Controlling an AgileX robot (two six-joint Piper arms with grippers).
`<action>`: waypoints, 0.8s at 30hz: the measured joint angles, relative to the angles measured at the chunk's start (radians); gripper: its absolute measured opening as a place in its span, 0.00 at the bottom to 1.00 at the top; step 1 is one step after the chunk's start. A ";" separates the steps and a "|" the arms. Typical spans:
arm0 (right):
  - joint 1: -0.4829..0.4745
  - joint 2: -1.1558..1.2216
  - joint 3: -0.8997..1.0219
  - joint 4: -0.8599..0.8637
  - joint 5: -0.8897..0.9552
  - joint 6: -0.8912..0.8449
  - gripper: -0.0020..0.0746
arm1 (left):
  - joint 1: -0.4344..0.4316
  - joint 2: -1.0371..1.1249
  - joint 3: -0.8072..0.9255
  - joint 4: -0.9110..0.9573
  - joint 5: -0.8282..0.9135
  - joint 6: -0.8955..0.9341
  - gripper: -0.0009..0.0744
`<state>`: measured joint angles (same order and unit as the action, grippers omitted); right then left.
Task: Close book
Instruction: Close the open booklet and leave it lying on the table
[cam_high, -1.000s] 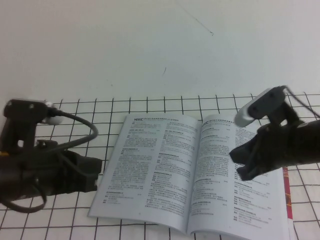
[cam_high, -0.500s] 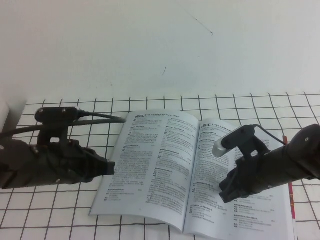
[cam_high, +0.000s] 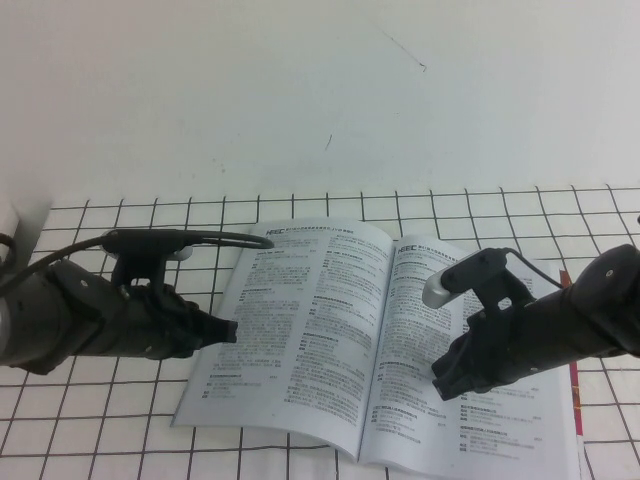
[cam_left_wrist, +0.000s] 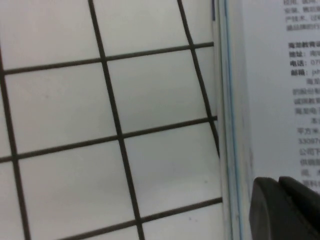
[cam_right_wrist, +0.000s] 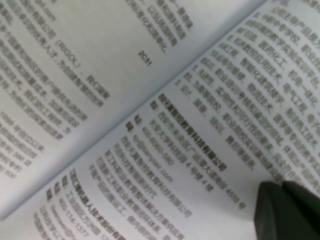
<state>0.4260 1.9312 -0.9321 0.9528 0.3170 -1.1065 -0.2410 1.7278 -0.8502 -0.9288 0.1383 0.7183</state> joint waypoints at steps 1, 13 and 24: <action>0.000 0.000 -0.002 0.000 0.003 0.000 0.02 | 0.000 0.012 -0.009 0.000 -0.007 0.000 0.01; 0.000 0.003 -0.002 0.012 0.004 0.010 0.02 | 0.006 0.115 -0.033 0.000 -0.047 0.004 0.01; 0.000 0.003 -0.002 0.016 0.004 0.012 0.02 | 0.018 0.132 -0.076 -0.160 0.244 0.051 0.01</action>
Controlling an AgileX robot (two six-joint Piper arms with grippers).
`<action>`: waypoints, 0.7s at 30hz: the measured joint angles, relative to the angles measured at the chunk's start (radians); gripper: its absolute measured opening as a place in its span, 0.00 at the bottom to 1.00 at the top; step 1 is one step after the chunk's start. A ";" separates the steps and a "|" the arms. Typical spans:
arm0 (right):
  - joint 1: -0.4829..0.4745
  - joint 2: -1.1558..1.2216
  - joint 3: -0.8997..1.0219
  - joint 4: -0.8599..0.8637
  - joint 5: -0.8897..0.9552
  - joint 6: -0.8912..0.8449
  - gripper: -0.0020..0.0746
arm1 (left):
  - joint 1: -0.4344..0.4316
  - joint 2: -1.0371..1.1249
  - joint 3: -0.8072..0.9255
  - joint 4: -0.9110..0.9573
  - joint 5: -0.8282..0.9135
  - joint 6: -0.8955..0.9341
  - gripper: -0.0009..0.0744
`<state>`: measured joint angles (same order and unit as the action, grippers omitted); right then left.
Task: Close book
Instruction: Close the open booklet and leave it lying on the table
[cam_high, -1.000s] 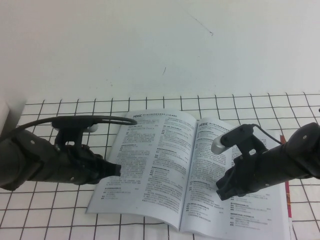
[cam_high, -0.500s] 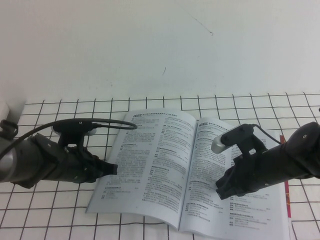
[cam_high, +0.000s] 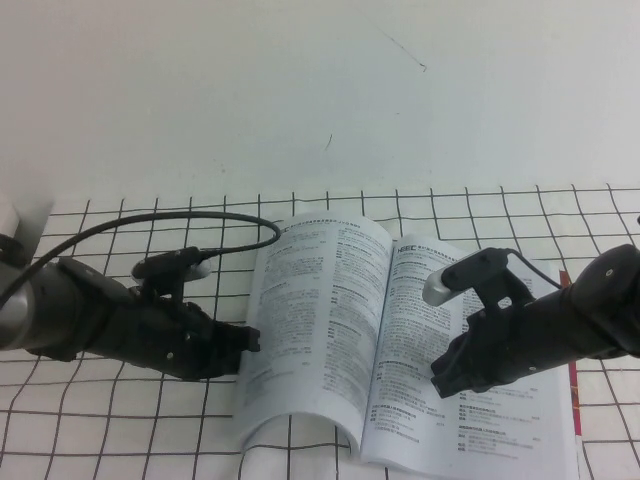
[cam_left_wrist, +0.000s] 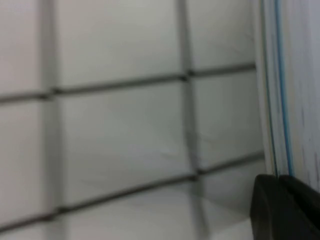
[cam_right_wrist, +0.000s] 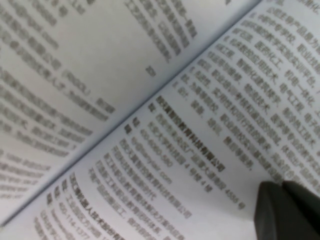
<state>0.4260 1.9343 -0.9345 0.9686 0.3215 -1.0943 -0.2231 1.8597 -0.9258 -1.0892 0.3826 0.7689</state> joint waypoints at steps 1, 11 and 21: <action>0.000 0.000 0.000 0.000 0.000 0.000 0.02 | 0.000 0.009 -0.004 -0.050 0.059 0.035 0.01; -0.004 -0.008 0.002 0.019 0.000 0.000 0.02 | 0.000 0.008 -0.010 -0.583 0.568 0.419 0.01; 0.005 -0.200 0.027 -0.170 0.038 0.163 0.02 | -0.010 -0.127 -0.012 -0.603 0.635 0.450 0.01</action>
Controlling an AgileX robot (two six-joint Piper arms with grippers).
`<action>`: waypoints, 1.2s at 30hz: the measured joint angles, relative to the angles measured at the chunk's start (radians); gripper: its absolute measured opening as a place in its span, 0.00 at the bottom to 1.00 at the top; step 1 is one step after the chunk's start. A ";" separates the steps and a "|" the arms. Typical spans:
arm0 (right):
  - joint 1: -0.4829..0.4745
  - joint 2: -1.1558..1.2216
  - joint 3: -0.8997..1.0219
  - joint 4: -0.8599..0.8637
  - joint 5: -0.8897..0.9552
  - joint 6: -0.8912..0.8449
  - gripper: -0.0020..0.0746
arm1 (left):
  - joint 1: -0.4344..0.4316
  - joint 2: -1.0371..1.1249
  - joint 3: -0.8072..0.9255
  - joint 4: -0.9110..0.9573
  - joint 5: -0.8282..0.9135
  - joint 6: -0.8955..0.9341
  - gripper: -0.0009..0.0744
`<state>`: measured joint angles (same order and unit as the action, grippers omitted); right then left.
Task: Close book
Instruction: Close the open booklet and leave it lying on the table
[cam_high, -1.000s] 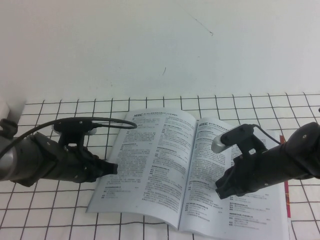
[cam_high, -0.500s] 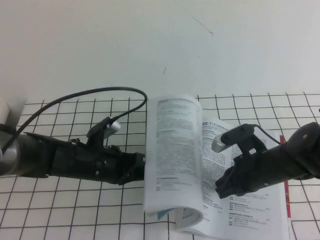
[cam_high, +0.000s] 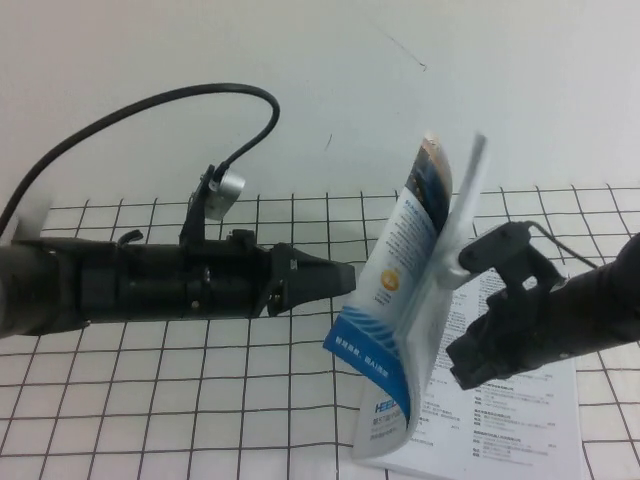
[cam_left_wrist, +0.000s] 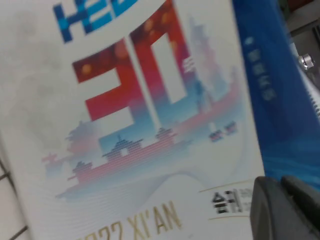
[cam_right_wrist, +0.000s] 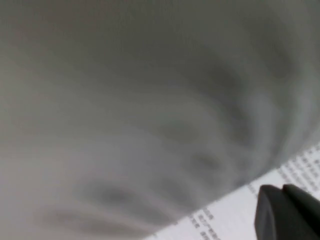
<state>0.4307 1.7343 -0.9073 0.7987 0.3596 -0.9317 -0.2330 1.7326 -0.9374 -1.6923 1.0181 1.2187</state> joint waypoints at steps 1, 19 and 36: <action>0.000 -0.037 0.000 -0.047 0.010 0.030 0.02 | 0.000 -0.017 0.000 0.000 0.000 0.000 0.01; -0.004 -0.752 0.011 -0.851 0.472 0.561 0.02 | -0.002 -0.506 0.000 0.882 -0.254 -0.421 0.01; -0.004 -1.302 0.416 -1.119 0.301 1.051 0.02 | -0.002 -1.305 0.329 1.440 -0.528 -0.820 0.01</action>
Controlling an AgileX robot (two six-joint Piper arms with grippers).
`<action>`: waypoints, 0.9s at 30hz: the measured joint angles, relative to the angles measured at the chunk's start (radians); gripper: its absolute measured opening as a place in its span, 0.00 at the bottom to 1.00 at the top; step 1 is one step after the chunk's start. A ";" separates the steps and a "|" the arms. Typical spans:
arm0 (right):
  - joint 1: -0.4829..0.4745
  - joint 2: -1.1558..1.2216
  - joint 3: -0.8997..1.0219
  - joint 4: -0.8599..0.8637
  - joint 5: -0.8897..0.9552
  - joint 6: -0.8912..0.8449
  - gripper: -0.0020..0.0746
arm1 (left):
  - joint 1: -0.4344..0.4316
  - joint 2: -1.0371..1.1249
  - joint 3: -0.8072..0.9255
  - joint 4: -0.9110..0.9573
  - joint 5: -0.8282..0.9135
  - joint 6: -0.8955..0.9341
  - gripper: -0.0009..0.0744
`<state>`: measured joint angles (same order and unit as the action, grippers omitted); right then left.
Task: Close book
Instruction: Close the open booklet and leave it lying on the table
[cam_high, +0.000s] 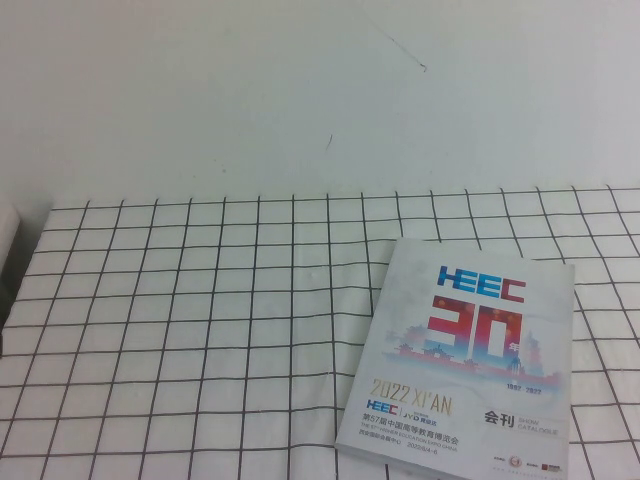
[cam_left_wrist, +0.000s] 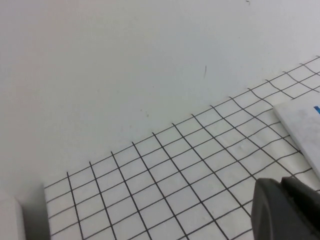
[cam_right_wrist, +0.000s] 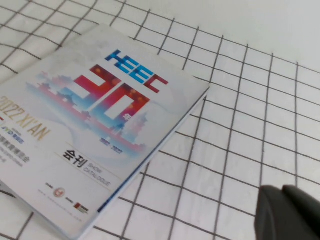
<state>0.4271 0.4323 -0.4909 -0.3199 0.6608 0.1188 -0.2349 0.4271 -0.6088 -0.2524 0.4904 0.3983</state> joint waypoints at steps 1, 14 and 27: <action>0.000 -0.015 0.038 0.004 -0.041 0.008 0.02 | 0.000 -0.034 0.039 -0.005 -0.014 -0.009 0.01; 0.000 -0.036 0.220 0.020 -0.284 0.024 0.02 | 0.000 -0.253 0.408 -0.112 -0.179 -0.023 0.01; 0.000 -0.036 0.220 0.020 -0.288 0.024 0.02 | 0.000 -0.253 0.455 -0.113 -0.136 -0.023 0.01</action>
<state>0.4271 0.3961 -0.2710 -0.2995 0.3732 0.1427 -0.2349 0.1741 -0.1534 -0.3651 0.3543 0.3753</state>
